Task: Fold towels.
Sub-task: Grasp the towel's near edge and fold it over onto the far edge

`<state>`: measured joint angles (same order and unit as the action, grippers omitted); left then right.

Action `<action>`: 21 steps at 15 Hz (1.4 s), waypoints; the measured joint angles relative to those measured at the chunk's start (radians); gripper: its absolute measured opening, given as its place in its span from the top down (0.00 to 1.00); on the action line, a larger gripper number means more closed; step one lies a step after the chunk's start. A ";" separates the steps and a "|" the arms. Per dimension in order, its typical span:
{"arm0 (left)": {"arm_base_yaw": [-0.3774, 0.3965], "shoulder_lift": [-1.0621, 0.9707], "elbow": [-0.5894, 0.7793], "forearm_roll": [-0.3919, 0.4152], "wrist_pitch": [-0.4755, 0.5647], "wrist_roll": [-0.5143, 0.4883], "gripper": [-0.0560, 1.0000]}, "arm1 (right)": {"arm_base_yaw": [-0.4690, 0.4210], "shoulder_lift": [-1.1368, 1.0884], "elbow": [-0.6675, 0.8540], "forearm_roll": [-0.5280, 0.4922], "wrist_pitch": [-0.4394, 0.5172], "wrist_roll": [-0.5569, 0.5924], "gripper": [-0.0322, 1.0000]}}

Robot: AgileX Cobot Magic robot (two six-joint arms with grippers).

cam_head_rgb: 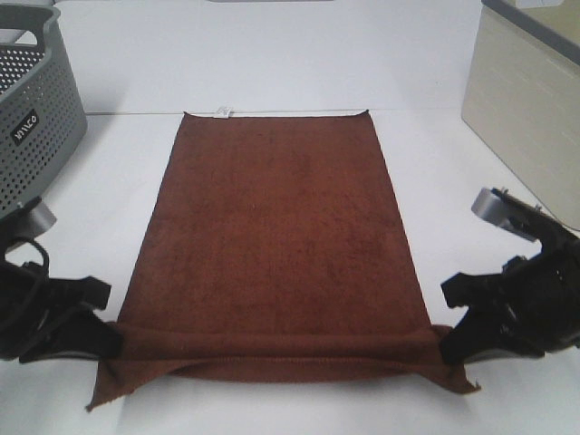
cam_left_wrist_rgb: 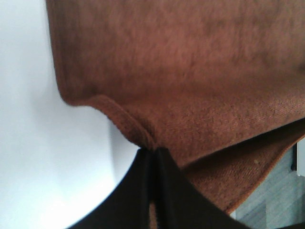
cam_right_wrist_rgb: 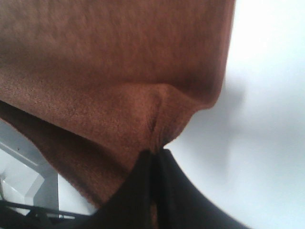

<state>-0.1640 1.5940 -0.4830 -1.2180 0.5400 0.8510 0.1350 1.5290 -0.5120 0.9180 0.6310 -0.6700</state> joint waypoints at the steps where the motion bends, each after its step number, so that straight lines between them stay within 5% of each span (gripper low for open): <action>1: 0.000 0.002 -0.039 -0.002 -0.008 -0.001 0.94 | 0.000 0.000 -0.046 -0.001 -0.001 0.000 0.97; 9: 0.000 0.109 -0.370 -0.002 -0.145 -0.001 0.94 | 0.000 0.200 -0.533 -0.115 0.002 0.078 0.97; 21: 0.000 0.623 -1.095 -0.002 -0.280 -0.001 0.94 | 0.000 0.766 -1.386 -0.239 0.032 0.158 0.97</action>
<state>-0.1640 2.2170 -1.5780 -1.2200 0.2600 0.8500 0.1350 2.2950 -1.8980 0.6790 0.6630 -0.5120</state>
